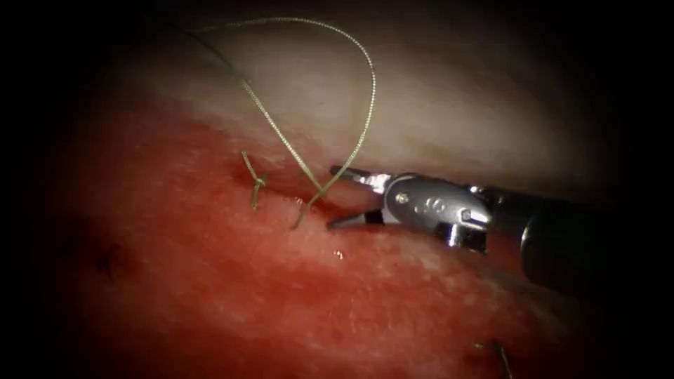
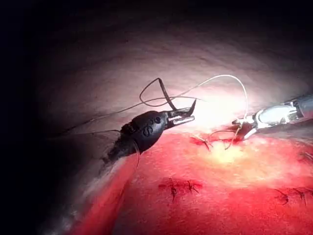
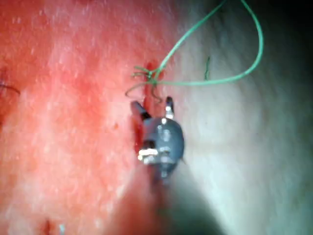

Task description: Wound Closure

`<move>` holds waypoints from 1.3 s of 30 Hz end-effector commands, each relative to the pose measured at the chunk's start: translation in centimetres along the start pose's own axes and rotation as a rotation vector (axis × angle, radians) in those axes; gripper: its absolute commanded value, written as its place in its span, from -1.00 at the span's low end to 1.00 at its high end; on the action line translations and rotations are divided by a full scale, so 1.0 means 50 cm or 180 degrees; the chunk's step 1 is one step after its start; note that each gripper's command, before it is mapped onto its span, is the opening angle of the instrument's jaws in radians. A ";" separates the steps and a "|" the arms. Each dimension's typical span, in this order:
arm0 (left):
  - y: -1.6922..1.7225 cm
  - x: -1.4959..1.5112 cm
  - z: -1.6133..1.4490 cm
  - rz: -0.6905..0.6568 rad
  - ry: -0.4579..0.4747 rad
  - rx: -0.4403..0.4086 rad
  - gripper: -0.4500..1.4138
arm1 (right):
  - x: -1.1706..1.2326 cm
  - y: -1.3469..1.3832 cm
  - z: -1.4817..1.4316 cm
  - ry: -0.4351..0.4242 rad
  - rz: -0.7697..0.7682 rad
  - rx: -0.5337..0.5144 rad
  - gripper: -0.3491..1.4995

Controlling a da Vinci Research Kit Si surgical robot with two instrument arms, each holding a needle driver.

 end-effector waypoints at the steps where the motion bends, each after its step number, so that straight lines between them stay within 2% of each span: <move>1: -0.0005 -0.0013 0.0010 0.0004 0.0005 -0.0003 -1.00 | -0.0001 0.0028 0.0004 -0.0031 0.0027 -0.0068 0.34; 3: -0.0005 -0.0013 0.0011 0.0004 0.0004 -0.0001 -1.00 | 0.0004 0.0071 0.0003 -0.0016 0.0092 -0.0162 0.34; 6: -0.0004 -0.0013 0.0014 0.0005 0.0001 0.0004 -1.00 | 0.0012 0.0098 0.0036 0.0028 0.0117 -0.0300 0.33; 12: -0.0003 -0.0014 0.0016 0.0008 0.0008 0.0001 -1.00 | 0.0030 0.0091 0.0135 0.0083 0.0124 -0.0329 0.27; 16: -0.0002 -0.0014 0.0017 0.0009 0.0006 0.0003 -1.00 | 0.0013 0.0077 0.0163 0.0068 0.0086 -0.0331 0.25; 21: -0.0002 -0.0014 0.0021 0.0009 0.0011 0.0004 -1.00 | -0.0021 0.0041 0.0174 -0.0001 0.0005 -0.0216 0.25; 26: -0.0002 -0.0015 0.0023 0.0009 0.0010 0.0006 -1.00 | -0.0030 0.0002 0.0179 -0.0048 -0.0048 -0.0080 0.25; 39: -0.0002 -0.0015 0.0022 0.0009 0.0011 0.0004 -1.00 | -0.0037 -0.0066 0.0127 -0.0050 -0.0127 0.0075 0.25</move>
